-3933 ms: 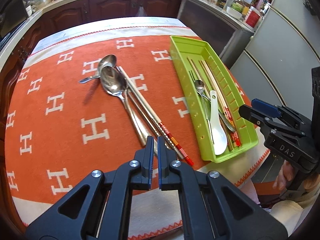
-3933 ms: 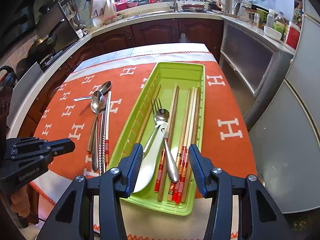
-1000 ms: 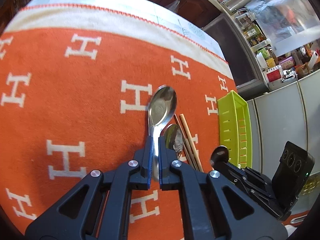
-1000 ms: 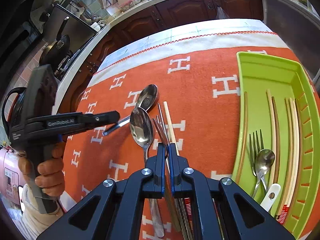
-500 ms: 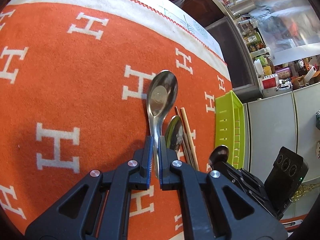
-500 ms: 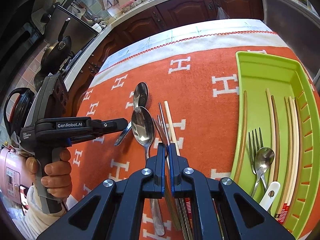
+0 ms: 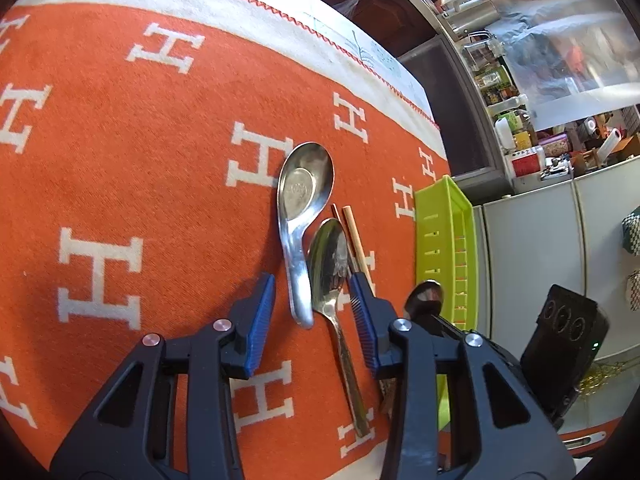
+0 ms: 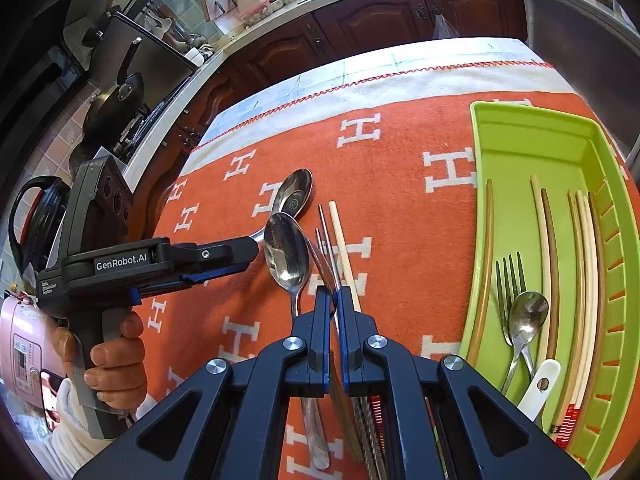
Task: Organize utensils
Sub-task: 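Grasp a steel spoon with the left tool while the right tool grasps a steel spoon, then carry both spoons into the green tray and open both tools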
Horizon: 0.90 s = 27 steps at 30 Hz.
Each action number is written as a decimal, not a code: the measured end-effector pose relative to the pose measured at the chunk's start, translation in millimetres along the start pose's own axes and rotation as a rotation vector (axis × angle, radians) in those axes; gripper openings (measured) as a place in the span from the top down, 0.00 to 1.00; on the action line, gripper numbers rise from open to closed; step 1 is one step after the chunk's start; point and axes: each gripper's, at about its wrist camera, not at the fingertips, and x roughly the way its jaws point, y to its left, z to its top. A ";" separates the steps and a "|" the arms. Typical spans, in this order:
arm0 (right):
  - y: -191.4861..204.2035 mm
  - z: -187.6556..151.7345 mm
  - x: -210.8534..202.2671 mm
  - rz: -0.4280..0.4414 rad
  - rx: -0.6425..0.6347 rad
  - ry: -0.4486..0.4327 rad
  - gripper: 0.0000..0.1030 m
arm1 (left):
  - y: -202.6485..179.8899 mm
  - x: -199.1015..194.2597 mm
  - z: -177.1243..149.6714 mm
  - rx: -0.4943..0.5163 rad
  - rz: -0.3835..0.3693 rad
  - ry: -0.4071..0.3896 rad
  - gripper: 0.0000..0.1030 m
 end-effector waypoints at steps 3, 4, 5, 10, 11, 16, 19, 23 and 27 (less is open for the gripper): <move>-1.3 -0.3 0.2 0.001 0.003 0.001 0.97 | 4.4 -3.1 0.7 -0.006 -0.017 -0.004 0.66; -1.7 -0.4 0.1 0.000 0.004 0.001 0.97 | 6.5 -4.3 1.7 -0.005 -0.020 -0.004 0.66; -2.1 -0.6 0.2 0.000 0.005 0.001 0.97 | 7.9 -5.5 3.0 -0.007 -0.022 -0.002 0.66; -3.1 -1.4 0.6 -0.002 0.010 -0.002 0.97 | 15.9 -4.3 10.0 -0.021 -0.004 0.012 0.74; -2.9 -1.5 0.8 -0.002 0.010 -0.002 0.96 | 17.0 -3.0 10.5 -0.022 0.003 0.016 0.79; -2.5 -2.1 0.3 0.002 0.013 -0.005 0.97 | 17.6 2.1 8.3 -0.021 0.039 0.007 0.98; -4.1 -2.2 -2.8 0.007 0.022 -0.014 0.97 | 5.8 -1.1 2.4 0.019 0.071 -0.025 0.99; -6.3 -2.0 -9.4 0.019 0.039 -0.028 0.97 | -7.7 -12.5 -5.2 0.015 0.090 -0.066 0.99; -9.0 -2.0 -23.6 0.033 0.055 -0.054 0.97 | -18.0 -36.8 -12.9 -0.007 0.135 -0.151 0.99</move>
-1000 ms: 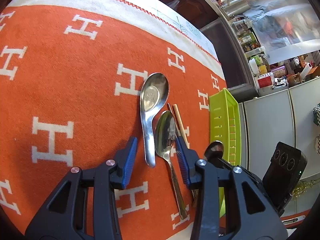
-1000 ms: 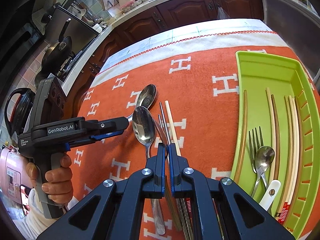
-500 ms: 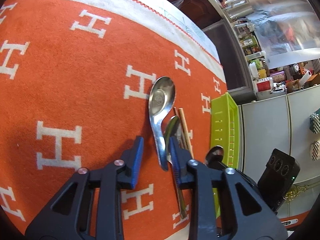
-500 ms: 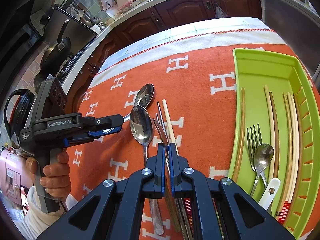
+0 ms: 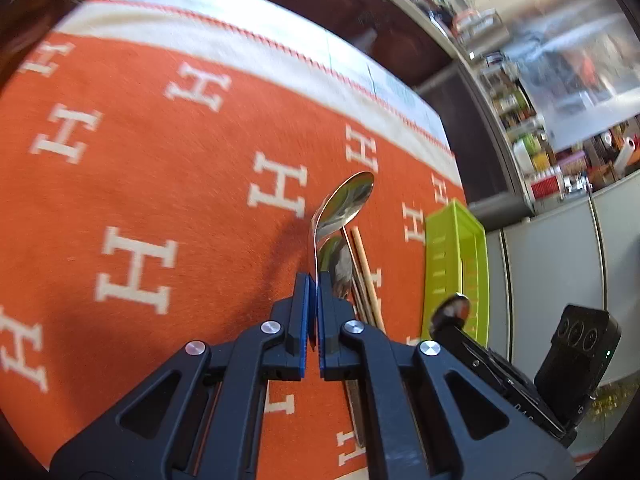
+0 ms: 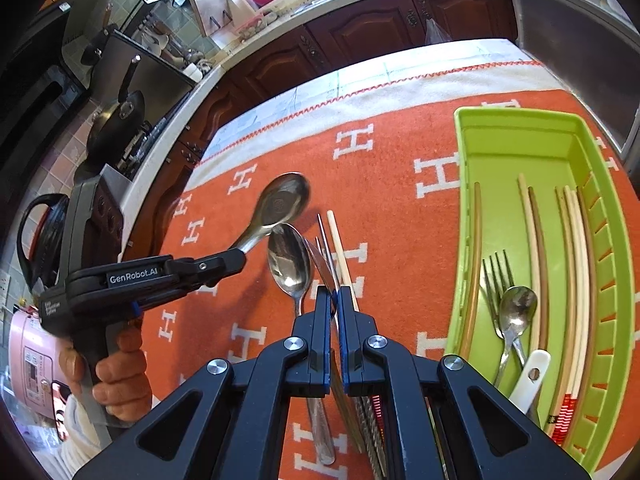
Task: Organize utensils
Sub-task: 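Carry both spoons into the green tray and open both tools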
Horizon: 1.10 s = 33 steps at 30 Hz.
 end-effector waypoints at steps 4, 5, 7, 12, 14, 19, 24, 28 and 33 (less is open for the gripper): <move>-9.8 1.7 -26.5 0.018 0.038 -0.045 0.97 | -14.9 -30.5 -9.6 0.007 0.015 -0.061 0.99; -13.6 2.6 -33.6 0.020 0.047 -0.056 0.97 | -23.0 -36.3 -14.5 0.017 0.009 -0.068 0.99; -23.1 5.3 -51.6 0.014 0.063 -0.083 0.97 | -40.2 -44.8 -24.5 0.045 -0.007 -0.064 0.99; -52.9 10.9 -94.2 -0.006 0.119 -0.142 0.97 | -95.8 -47.1 -49.3 0.117 -0.035 -0.041 0.99; -66.4 11.1 -109.9 -0.010 0.142 -0.153 0.97 | -118.1 -41.5 -57.6 0.141 -0.041 -0.027 0.99; -96.6 8.8 -146.1 0.025 0.187 -0.179 0.97 | -161.1 -17.4 -75.1 0.164 -0.041 0.030 0.99; -109.2 1.8 -173.6 0.061 0.187 -0.178 0.97 | -188.4 5.9 -85.2 0.175 -0.019 0.050 0.99; -107.4 -11.4 -166.2 0.012 0.155 -0.106 0.97 | -191.3 28.5 -84.7 0.157 0.027 0.037 0.99; -113.5 -22.1 -134.8 0.007 0.182 -0.018 0.97 | -190.2 59.7 -81.2 0.115 0.079 0.036 0.99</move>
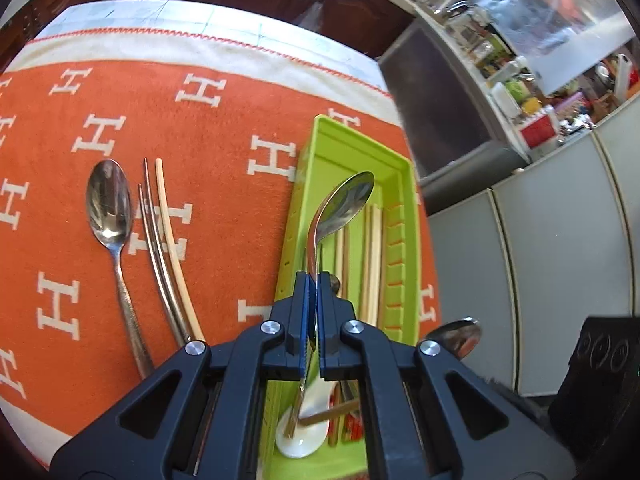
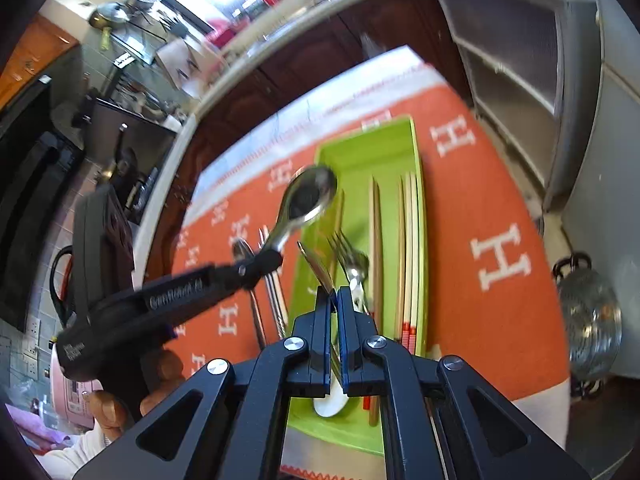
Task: Organize utensils
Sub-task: 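Carry both spoons into the green tray and open both tools, then move both tools back over the last spoon and chopsticks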
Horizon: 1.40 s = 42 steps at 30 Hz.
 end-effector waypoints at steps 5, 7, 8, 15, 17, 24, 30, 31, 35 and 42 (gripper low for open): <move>-7.7 3.1 15.0 0.010 0.028 0.034 0.97 | -3.2 19.3 6.4 -0.015 0.022 -0.016 0.99; -9.1 5.9 22.6 0.002 0.031 0.044 0.97 | -4.6 28.2 9.0 -0.022 0.026 -0.012 0.99; -10.0 8.2 28.2 -0.008 0.033 0.049 0.97 | -4.7 32.3 9.7 -0.025 0.027 -0.006 0.99; -20.9 17.1 69.8 -0.038 0.080 0.065 0.93 | -6.5 38.6 10.5 0.007 0.037 0.007 0.97; -23.4 17.2 73.4 -0.031 0.086 0.060 0.90 | -5.2 37.1 10.2 0.013 0.026 0.022 0.97; -21.6 23.9 76.9 -0.038 0.082 0.024 0.76 | -9.2 14.4 -0.1 0.123 0.001 0.046 0.93; -15.2 22.4 72.6 -0.029 0.079 0.019 0.76 | -9.9 -4.4 -10.9 0.189 -0.029 0.072 0.78; -14.0 22.1 72.1 -0.029 0.076 0.017 0.76 | -7.6 -7.0 -12.4 0.187 -0.023 0.073 0.78; -7.5 13.6 62.4 -0.021 0.055 0.010 0.76 | 8.0 -15.1 -17.5 0.163 -0.005 0.087 0.78; 12.7 3.2 53.4 -0.019 -0.001 0.013 0.76 | 39.9 -40.2 -21.8 0.126 0.043 0.057 0.78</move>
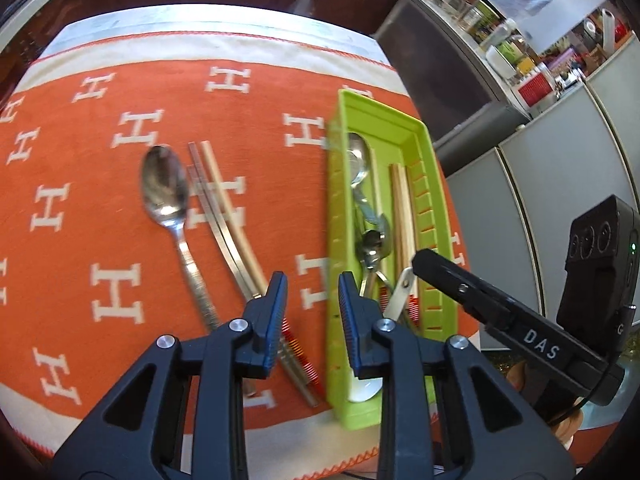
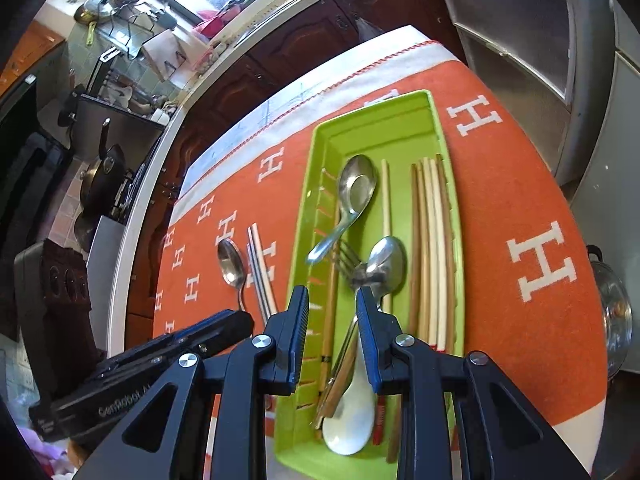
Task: Organize utensils
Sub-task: 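Move both tools back over the last spoon and chopsticks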
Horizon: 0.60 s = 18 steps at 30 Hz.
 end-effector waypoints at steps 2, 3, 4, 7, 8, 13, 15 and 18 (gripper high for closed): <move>8.6 -5.6 -1.5 0.001 -0.018 0.003 0.76 | 10.3 -6.3 -3.4 -0.018 0.007 -0.003 0.78; 12.0 -7.7 -2.0 0.002 -0.026 0.006 0.76 | 17.3 -10.4 -6.0 -0.030 0.010 -0.005 0.78; 15.1 -9.2 -1.3 0.002 -0.033 0.008 0.76 | 22.0 -12.6 -7.8 -0.036 0.015 -0.005 0.78; 25.1 -15.0 -0.7 0.008 -0.057 0.019 0.76 | 38.4 -21.0 -13.9 -0.049 0.044 -0.008 0.78; 29.7 -17.5 -0.5 0.010 -0.068 0.022 0.76 | 44.5 -23.2 -16.1 -0.056 0.060 -0.004 0.78; 52.0 -29.0 1.6 0.014 -0.118 0.039 0.76 | 72.0 -28.6 -26.9 -0.097 0.086 0.006 0.78; 59.8 -30.8 4.1 0.014 -0.136 0.049 0.76 | 82.7 -29.8 -30.6 -0.117 0.089 0.009 0.78; 74.9 -36.6 9.6 0.010 -0.168 0.067 0.76 | 93.4 -29.2 -33.9 -0.136 0.096 0.008 0.78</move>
